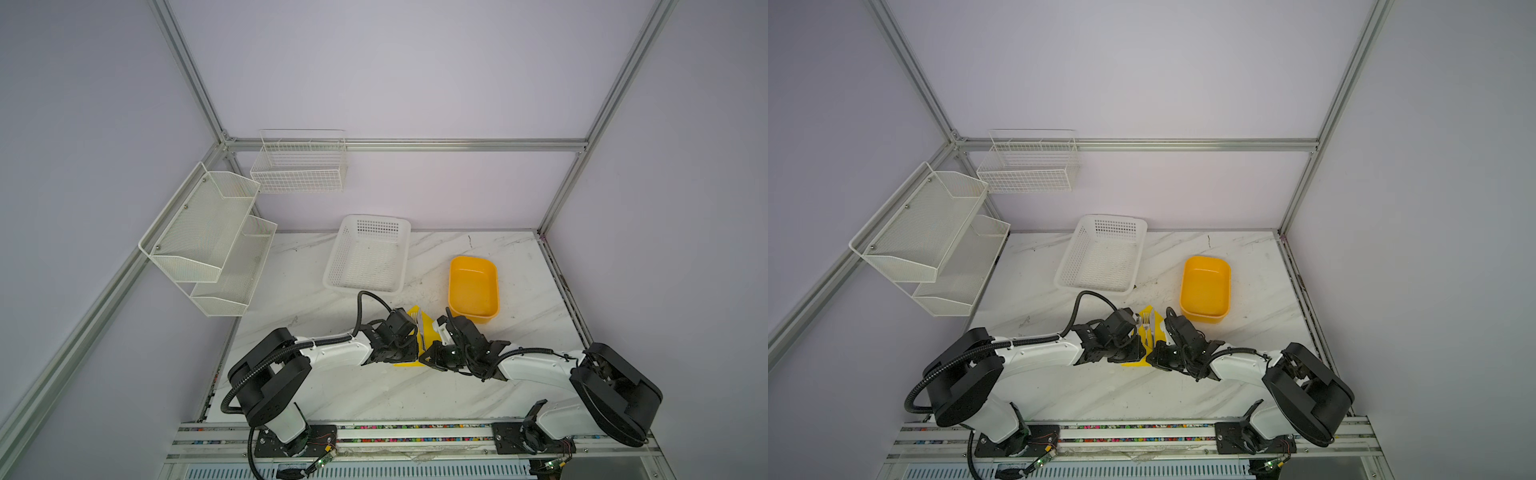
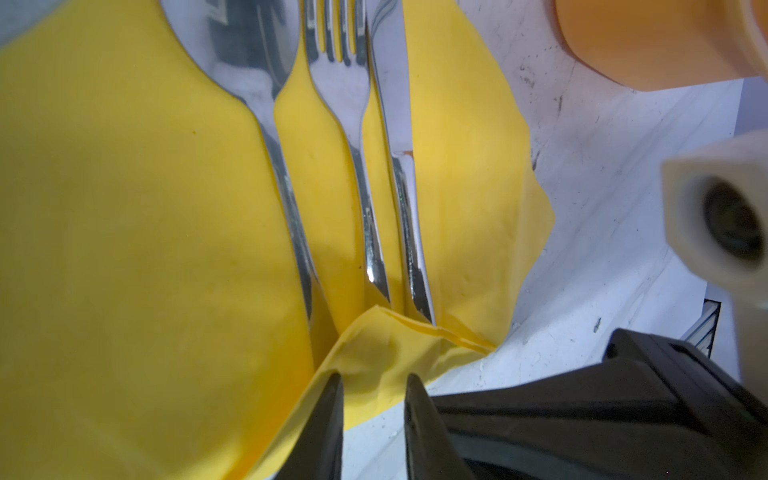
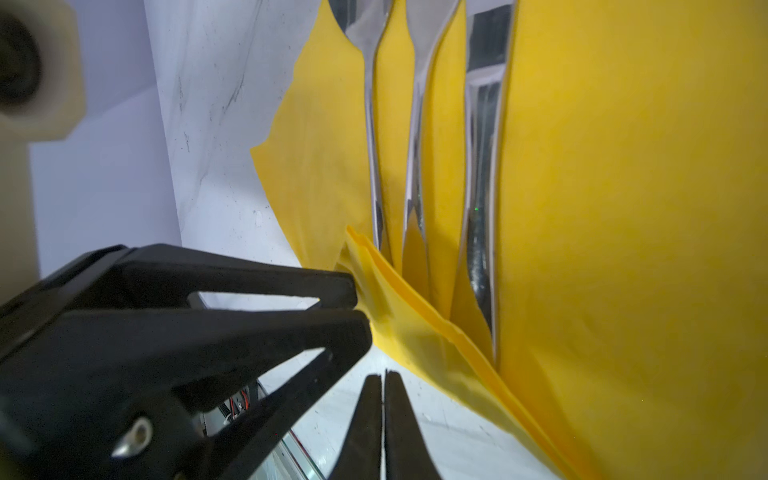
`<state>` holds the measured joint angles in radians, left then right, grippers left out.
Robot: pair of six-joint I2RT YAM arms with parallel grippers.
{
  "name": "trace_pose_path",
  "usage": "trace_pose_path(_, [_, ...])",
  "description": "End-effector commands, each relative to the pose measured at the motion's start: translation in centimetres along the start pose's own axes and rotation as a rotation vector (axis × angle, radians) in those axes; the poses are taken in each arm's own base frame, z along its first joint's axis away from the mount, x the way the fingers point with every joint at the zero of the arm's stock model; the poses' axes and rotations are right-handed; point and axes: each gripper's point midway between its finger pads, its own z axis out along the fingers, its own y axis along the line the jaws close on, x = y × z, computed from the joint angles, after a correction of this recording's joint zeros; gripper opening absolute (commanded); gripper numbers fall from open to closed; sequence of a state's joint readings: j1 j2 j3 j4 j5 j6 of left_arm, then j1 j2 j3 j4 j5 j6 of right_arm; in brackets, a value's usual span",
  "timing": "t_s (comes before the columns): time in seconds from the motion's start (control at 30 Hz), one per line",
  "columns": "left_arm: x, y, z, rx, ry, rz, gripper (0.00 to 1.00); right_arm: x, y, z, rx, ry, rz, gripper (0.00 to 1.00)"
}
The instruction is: Place the utensils on the paper napkin and roll it up
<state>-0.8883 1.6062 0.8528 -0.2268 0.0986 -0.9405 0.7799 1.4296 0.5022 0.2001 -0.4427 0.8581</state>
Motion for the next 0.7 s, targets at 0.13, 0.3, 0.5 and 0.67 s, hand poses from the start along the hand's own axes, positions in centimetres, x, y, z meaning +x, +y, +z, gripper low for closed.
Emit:
trace_pose_path(0.13, [-1.7, -2.2, -1.9, 0.082, -0.071, 0.019, 0.28, -1.2, 1.5, 1.1, -0.036, -0.009, 0.002, 0.06])
trace_pose_path(0.3, [-1.6, -1.6, -2.7, 0.084, -0.1, 0.014, 0.29, -1.4, -0.1, 1.7, 0.058, -0.001, 0.0, 0.02])
trace_pose_path(0.5, [-0.6, 0.8, -3.5, 0.006, -0.094, -0.023, 0.26, -1.9, -0.7, 2.0, 0.115, -0.003, -0.013, 0.02])
trace_pose_path(0.67, [0.9, 1.9, -2.9, -0.009, -0.039, -0.049, 0.15, -2.1, -0.9, 2.3, 0.138, 0.006, -0.022, 0.0])
